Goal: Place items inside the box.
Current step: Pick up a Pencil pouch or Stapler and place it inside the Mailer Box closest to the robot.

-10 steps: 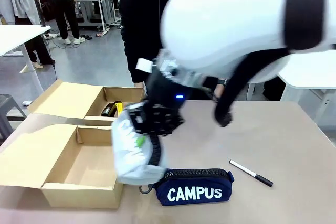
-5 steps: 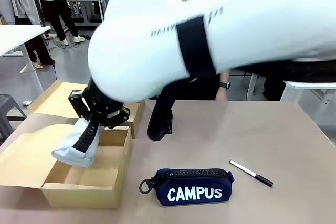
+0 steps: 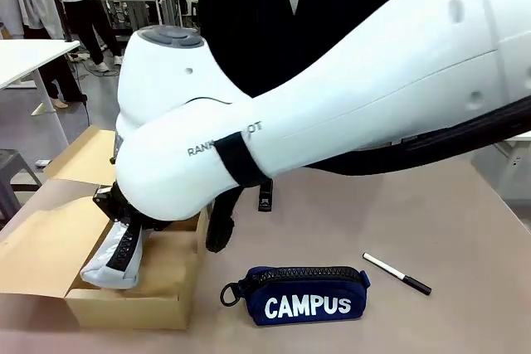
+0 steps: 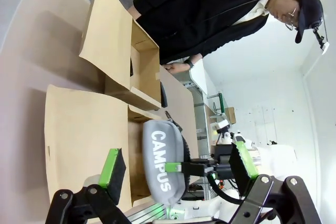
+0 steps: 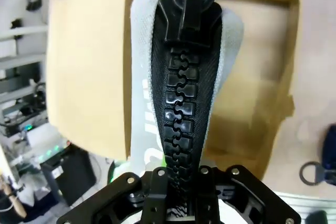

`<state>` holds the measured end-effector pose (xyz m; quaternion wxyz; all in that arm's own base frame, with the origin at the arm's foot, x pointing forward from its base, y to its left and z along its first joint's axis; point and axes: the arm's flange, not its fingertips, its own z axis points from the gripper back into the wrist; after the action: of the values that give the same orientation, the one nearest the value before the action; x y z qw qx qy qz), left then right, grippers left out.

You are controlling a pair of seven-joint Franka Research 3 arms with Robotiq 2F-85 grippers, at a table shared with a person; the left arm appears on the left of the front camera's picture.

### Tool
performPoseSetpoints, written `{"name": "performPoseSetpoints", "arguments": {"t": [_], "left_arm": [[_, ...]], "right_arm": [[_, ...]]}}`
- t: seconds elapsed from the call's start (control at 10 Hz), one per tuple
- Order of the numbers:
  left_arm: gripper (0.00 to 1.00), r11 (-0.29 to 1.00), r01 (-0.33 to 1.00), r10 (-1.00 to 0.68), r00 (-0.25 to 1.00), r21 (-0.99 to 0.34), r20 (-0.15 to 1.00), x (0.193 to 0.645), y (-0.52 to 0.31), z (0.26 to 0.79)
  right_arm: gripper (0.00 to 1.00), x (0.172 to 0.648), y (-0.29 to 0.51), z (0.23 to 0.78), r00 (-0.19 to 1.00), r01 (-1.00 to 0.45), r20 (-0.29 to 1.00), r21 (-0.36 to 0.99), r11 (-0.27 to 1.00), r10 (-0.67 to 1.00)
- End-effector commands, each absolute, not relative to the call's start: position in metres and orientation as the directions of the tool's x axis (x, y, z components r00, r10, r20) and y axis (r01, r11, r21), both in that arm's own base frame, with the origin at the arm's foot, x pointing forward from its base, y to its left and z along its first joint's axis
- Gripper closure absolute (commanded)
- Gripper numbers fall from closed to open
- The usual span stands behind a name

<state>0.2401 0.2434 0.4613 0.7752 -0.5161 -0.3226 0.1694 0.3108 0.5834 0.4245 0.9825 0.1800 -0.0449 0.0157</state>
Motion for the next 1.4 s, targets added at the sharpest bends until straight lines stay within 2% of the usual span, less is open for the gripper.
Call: {"name": "performPoseSetpoints", "arguments": {"t": [0.0, 0.3, 0.5, 0.6, 0.7, 1.0, 1.1, 1.2, 1.3], "left_arm": [[0.00, 0.408, 0.096, 0.594, 0.727, -0.908, 0.344, 0.241, 0.243, 0.461], [0.00, 0.408, 0.096, 0.594, 0.727, -0.908, 0.344, 0.241, 0.243, 0.461], [0.00, 0.408, 0.096, 0.594, 0.727, -0.908, 0.344, 0.241, 0.243, 0.461], [0.00, 0.408, 0.096, 0.594, 0.727, -0.908, 0.344, 0.241, 0.243, 0.461], [0.00, 0.408, 0.096, 0.594, 0.727, -0.908, 0.344, 0.241, 0.243, 0.461], [0.00, 0.408, 0.096, 0.594, 0.727, -0.908, 0.344, 0.241, 0.243, 0.461], [0.00, 0.408, 0.096, 0.594, 0.727, -0.908, 0.344, 0.241, 0.243, 0.461], [0.00, 0.408, 0.096, 0.594, 0.727, -0.908, 0.344, 0.241, 0.243, 0.461], [0.00, 0.408, 0.096, 0.594, 0.727, -0.908, 0.344, 0.241, 0.243, 0.461]], "right_arm": [[0.93, 0.326, 0.605, 0.419, 0.995, -0.017, 0.098, 0.321, 0.947, -0.015], [0.93, 0.336, 0.617, 0.379, 1.000, -0.009, 0.020, 0.283, 0.959, 0.004], [0.93, 0.344, 0.615, 0.362, 1.000, 0.006, 0.020, 0.251, 0.968, -0.012], [0.93, 0.345, 0.615, 0.359, 0.999, -0.023, 0.045, 0.266, 0.964, 0.012], [0.93, 0.340, 0.608, 0.356, 1.000, -0.002, 0.009, 0.266, 0.964, -0.001], [0.93, 0.343, 0.609, 0.353, 1.000, -0.001, 0.011, 0.262, 0.965, -0.002], [0.62, 0.343, 0.609, 0.352, 1.000, 0.000, 0.000, 0.270, 0.963, 0.000], [0.72, 0.342, 0.608, 0.351, 1.000, -0.008, -0.006, 0.268, 0.963, 0.010], [0.05, 0.342, 0.609, 0.350, 1.000, -0.011, -0.009, 0.268, 0.963, 0.014]]}}
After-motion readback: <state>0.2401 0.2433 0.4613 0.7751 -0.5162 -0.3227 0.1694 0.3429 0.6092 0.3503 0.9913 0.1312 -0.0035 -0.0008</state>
